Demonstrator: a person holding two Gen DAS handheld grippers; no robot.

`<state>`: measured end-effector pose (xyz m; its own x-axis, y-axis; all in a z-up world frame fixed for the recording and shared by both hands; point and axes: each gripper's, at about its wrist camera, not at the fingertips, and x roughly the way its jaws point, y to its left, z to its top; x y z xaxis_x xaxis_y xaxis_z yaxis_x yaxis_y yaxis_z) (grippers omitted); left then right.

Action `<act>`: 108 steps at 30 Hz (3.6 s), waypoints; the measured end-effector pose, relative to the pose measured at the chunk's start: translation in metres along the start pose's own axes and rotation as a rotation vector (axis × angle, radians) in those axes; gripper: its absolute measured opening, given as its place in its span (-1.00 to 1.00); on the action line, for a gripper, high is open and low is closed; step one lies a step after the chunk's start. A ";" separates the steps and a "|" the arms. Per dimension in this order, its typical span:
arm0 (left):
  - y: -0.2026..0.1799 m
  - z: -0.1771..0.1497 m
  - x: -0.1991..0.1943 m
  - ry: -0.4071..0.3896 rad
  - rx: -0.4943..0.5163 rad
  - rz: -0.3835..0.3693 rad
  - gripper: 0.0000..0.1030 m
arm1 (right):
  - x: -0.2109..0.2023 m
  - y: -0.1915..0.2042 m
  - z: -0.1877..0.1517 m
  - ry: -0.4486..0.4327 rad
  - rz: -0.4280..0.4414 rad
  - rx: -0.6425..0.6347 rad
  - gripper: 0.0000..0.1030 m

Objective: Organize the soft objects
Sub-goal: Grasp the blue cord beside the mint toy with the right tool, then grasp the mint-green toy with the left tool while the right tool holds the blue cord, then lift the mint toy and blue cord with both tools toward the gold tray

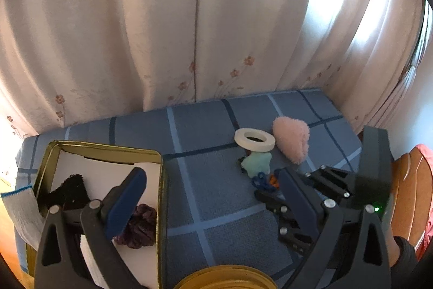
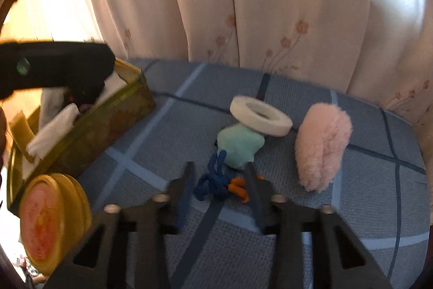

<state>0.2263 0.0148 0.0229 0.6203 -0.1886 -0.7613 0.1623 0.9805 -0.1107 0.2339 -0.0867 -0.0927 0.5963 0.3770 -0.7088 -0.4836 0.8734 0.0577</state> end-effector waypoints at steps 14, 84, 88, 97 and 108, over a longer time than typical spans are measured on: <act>-0.020 0.007 0.053 0.164 0.052 -0.034 0.90 | -0.047 -0.042 -0.023 -0.139 -0.041 0.082 -0.91; -0.044 -0.025 0.009 -0.013 -0.048 -0.238 -0.49 | -0.091 -0.055 -0.041 -0.362 -0.105 0.187 -0.91; -0.046 -0.038 0.000 -0.092 -0.080 -0.232 -0.49 | -0.098 -0.043 -0.044 -0.408 -0.146 0.154 -0.91; -0.059 -0.057 -0.023 -0.247 -0.049 -0.169 -0.49 | -0.102 -0.026 -0.045 -0.451 -0.139 0.097 -0.91; -0.052 -0.068 -0.026 -0.289 -0.047 -0.096 -0.49 | -0.097 -0.006 -0.042 -0.462 -0.119 0.064 -0.91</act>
<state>0.1493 -0.0280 0.0047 0.7975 -0.2819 -0.5334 0.1996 0.9576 -0.2078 0.1521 -0.1410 -0.0538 0.8745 0.3581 -0.3271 -0.3631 0.9305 0.0482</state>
